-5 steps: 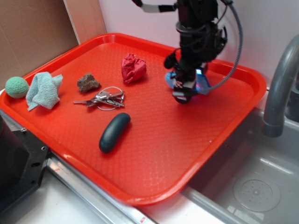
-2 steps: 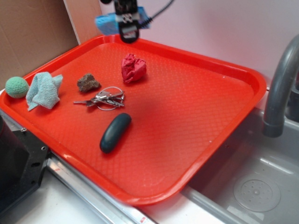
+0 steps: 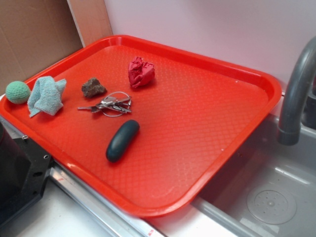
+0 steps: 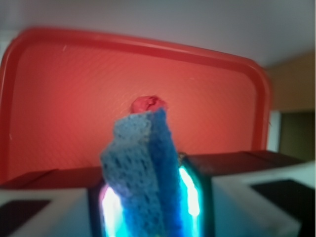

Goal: Grab the blue sponge.

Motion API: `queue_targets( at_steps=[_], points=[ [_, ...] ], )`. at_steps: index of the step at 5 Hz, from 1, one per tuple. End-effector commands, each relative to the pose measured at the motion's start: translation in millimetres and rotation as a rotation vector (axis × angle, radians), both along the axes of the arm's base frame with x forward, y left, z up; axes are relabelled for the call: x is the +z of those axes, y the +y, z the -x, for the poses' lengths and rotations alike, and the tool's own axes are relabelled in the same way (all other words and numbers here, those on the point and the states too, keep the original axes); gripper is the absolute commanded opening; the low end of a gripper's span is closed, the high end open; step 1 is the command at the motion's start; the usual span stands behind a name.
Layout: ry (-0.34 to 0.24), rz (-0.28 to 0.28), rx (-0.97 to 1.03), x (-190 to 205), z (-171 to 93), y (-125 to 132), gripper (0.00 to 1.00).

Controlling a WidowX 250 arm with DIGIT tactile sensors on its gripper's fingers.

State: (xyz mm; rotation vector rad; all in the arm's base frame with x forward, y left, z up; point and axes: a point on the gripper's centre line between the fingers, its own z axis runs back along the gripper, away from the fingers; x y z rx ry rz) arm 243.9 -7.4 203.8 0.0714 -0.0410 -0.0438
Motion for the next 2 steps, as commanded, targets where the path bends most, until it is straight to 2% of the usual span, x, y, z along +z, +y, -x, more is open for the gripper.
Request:
queue_targets(
  at_steps=[1, 2],
  points=[
    [-0.127, -0.076, 0.168, 58.2, -6.9, -55.5, 0.0],
    [-0.078, -0.072, 0.181, 59.5, -1.5, -61.8, 0.0]
  ],
)
